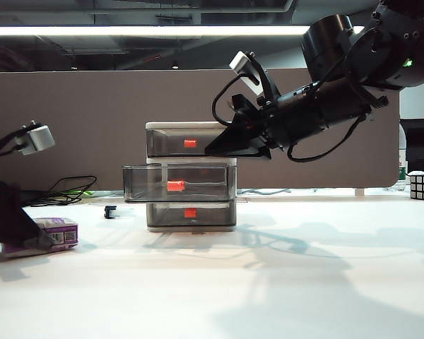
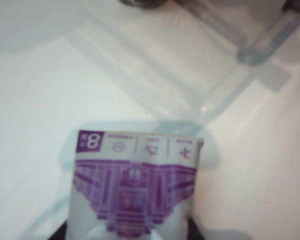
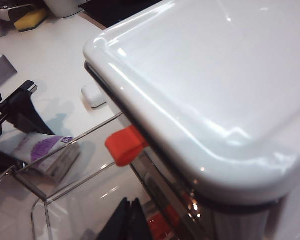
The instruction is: Open the second layer of the drawer on the table, pick up a pack of napkins on the table and put it in, and finally close the drawer.
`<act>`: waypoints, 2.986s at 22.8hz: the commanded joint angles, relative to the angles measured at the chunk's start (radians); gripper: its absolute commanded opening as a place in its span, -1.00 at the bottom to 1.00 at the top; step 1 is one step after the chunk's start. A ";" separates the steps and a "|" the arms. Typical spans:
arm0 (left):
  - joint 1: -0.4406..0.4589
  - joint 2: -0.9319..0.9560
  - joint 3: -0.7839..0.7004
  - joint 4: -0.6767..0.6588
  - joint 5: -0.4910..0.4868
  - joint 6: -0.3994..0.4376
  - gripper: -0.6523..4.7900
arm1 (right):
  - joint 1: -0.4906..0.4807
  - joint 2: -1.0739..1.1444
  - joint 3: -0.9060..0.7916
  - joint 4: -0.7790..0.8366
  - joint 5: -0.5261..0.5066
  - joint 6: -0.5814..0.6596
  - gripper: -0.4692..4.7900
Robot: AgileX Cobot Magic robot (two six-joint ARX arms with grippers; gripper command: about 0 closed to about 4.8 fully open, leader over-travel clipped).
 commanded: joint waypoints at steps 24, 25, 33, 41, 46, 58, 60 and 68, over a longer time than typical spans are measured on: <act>-0.275 -0.143 0.307 -0.069 0.006 -0.005 0.03 | 0.000 -0.011 0.005 0.026 -0.005 0.000 -0.84; -0.287 -0.117 0.326 -0.069 0.007 -0.005 0.03 | 0.000 -0.016 0.005 0.029 -0.005 0.000 -0.84; -0.397 0.045 0.384 -0.069 0.016 0.000 0.03 | -0.005 -0.059 0.005 0.029 -0.002 0.000 -0.84; -0.419 0.058 0.384 -0.032 -0.018 -0.008 0.54 | -0.005 -0.087 0.005 0.029 -0.005 0.000 -0.84; -0.419 -0.045 0.384 -0.173 -0.074 -0.048 0.50 | -0.005 -0.137 0.007 0.045 -0.021 0.000 -0.84; -0.418 -0.061 0.384 -0.495 0.009 -0.094 -0.52 | -0.005 0.066 0.323 -0.055 0.059 -0.026 -0.84; -0.419 -0.029 0.384 -0.468 -0.013 -0.091 -0.57 | -0.005 0.098 0.352 -0.071 0.071 -0.026 -0.84; -0.419 0.047 0.384 -0.253 -0.121 -0.094 -0.78 | -0.005 0.129 0.354 -0.101 0.105 -0.048 -0.84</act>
